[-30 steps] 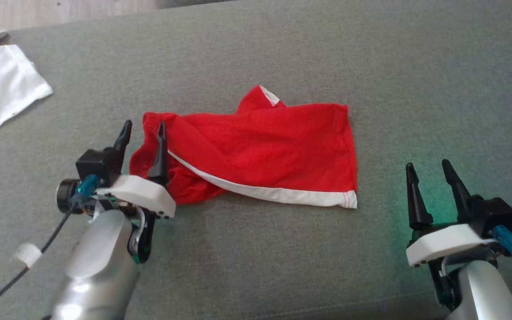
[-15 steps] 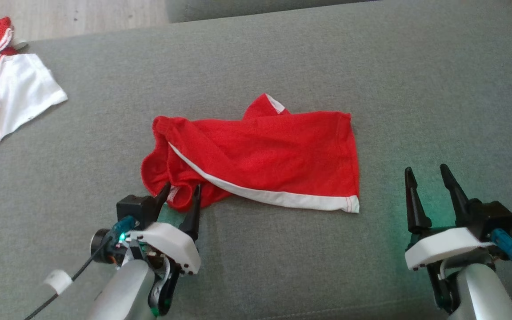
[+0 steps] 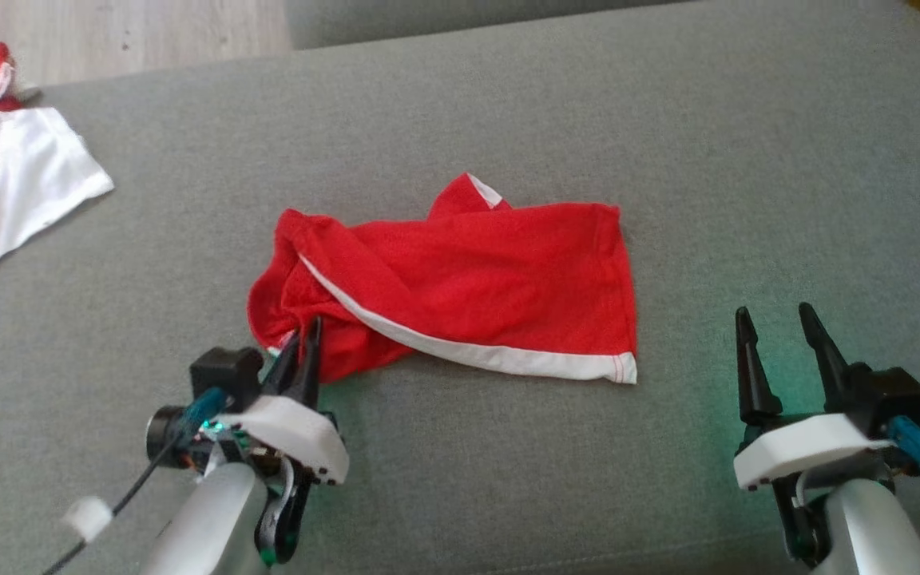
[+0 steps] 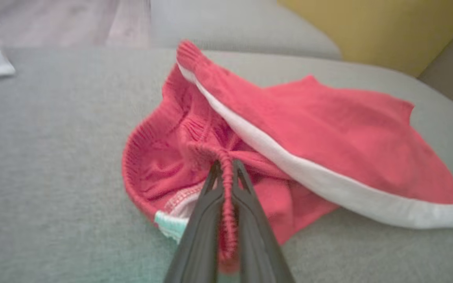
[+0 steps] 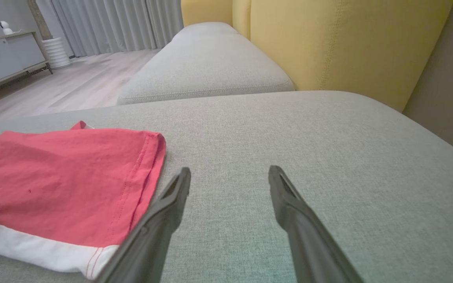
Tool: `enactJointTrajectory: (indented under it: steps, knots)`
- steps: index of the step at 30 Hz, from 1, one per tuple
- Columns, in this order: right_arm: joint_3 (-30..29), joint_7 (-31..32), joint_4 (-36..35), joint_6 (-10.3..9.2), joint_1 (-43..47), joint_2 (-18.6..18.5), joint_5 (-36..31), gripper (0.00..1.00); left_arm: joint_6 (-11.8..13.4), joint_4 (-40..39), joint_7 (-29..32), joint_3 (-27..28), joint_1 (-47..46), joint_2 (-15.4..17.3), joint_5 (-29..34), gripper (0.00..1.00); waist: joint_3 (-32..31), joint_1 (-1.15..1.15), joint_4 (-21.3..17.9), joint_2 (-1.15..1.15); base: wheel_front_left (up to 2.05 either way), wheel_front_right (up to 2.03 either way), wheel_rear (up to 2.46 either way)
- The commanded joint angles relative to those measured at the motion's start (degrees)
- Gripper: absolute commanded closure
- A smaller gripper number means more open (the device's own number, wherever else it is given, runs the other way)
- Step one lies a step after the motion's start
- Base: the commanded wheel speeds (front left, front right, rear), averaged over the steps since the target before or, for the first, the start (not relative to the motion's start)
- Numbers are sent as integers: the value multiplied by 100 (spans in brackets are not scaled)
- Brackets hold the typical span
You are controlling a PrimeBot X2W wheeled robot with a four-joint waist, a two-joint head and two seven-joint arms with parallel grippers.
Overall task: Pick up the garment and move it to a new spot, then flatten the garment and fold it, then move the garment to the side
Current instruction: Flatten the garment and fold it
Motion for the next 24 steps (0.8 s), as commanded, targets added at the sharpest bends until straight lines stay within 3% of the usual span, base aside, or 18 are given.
enactJointTrajectory:
  steps: [1,6,12,20,21,22,23,24]
  knots:
    - [123,-86,-119,-4,-55,-29,31,0,11,-399,-367,221,17,203,66,100,-132,0,69,0,0,0,0]
    - [74,-100,-29,-4,92,-29,23,0,-37,-1159,-905,214,521,408,163,100,-417,0,193,0,0,0,0]
    - [16,-88,32,-4,270,-29,6,0,74,-1675,-877,208,1357,599,57,100,-665,0,284,0,0,0,0]
    - [-9,-15,15,-4,486,-29,-21,0,123,-993,-910,136,2005,551,-116,100,-857,0,343,0,0,0,0]
    - [-8,0,6,-4,497,-29,-26,0,108,-886,-937,146,1996,499,-155,65,-876,0,346,0,0,0,0]
    - [-7,15,-8,-4,506,-29,-32,0,90,-794,-962,144,1976,465,-170,17,-893,0,349,0,0,0,0]
    - [-6,27,-24,-4,514,-29,-40,0,77,-711,-987,145,1950,438,-177,0,-912,0,355,0,0,0,0]
    - [-1,37,-42,-4,521,-29,-44,0,66,-636,-1011,149,1920,414,-183,0,-934,0,361,0,0,0,0]
